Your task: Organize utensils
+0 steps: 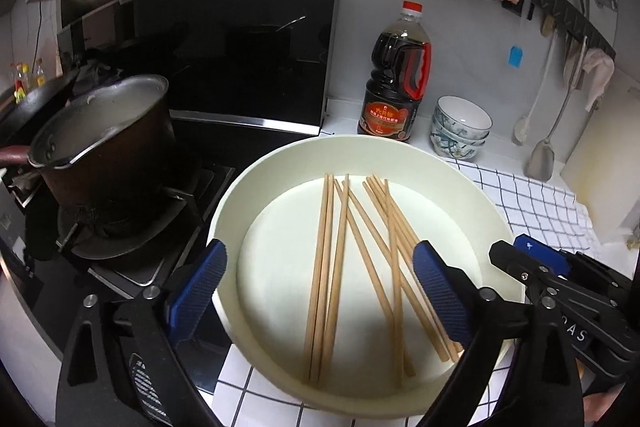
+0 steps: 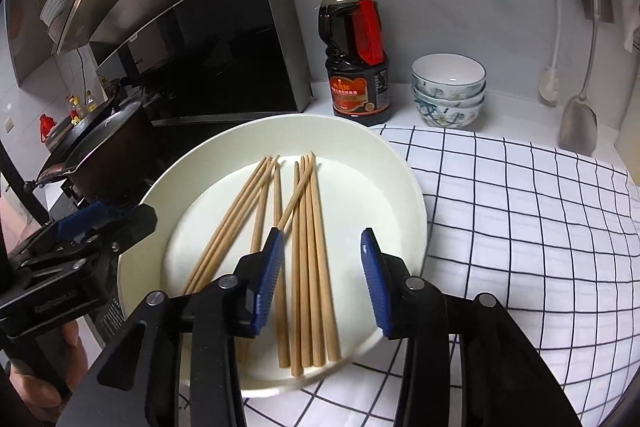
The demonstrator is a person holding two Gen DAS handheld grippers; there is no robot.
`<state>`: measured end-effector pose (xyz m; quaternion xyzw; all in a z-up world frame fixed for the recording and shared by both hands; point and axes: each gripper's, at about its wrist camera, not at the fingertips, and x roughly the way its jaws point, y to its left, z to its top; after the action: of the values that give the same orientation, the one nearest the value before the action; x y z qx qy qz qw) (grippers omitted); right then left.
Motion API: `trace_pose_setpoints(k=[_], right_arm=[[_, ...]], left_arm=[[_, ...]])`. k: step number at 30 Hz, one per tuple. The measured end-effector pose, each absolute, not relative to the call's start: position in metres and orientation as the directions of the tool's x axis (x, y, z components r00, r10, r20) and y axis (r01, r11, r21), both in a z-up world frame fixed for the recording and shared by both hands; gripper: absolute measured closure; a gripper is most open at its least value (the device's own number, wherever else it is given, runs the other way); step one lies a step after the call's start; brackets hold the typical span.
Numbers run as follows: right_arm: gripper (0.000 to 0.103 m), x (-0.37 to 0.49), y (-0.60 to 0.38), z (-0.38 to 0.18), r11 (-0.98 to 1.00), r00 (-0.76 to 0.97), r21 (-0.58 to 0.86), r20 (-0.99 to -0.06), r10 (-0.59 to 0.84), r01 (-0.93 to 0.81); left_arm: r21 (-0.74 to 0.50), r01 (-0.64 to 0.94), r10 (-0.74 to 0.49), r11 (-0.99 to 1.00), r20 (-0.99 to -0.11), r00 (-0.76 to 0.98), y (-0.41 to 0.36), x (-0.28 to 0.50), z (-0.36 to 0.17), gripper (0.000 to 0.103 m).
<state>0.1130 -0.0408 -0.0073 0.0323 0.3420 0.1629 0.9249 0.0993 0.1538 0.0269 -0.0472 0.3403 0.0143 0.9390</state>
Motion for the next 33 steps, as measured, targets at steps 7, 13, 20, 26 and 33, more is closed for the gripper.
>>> trace_pose_setpoints(k=[7,13,20,26,33], right_arm=[[0.05,0.098,-0.044,-0.008,0.952,0.73,0.138,-0.615,0.298,-0.273],[0.047,0.092,-0.052,-0.01,0.958,0.737,0.131,-0.614,0.281,-0.255],[0.043,0.091,-0.055,-0.014,0.959,0.727,0.141,-0.627,0.278,-0.246],[0.041,0.089,-0.056,-0.013,0.958,0.724,0.15,-0.63,0.282,-0.243],[0.04,0.085,-0.056,-0.012,0.958,0.725,0.148,-0.628,0.283,-0.245]], left_arm=[[-0.049,-0.085,0.033,0.995,-0.648,0.761,0.15,0.089,0.027,0.006],[-0.062,-0.099,0.032,0.993,-0.674,0.738,0.148,0.088,0.023,0.006],[-0.013,-0.098,0.064,0.995,-0.674,0.736,0.141,0.085,0.021,0.006],[-0.026,-0.098,0.056,0.995,-0.669,0.741,0.142,0.081,0.025,0.006],[-0.013,-0.095,0.063,0.995,-0.661,0.747,0.138,0.078,0.026,0.006]])
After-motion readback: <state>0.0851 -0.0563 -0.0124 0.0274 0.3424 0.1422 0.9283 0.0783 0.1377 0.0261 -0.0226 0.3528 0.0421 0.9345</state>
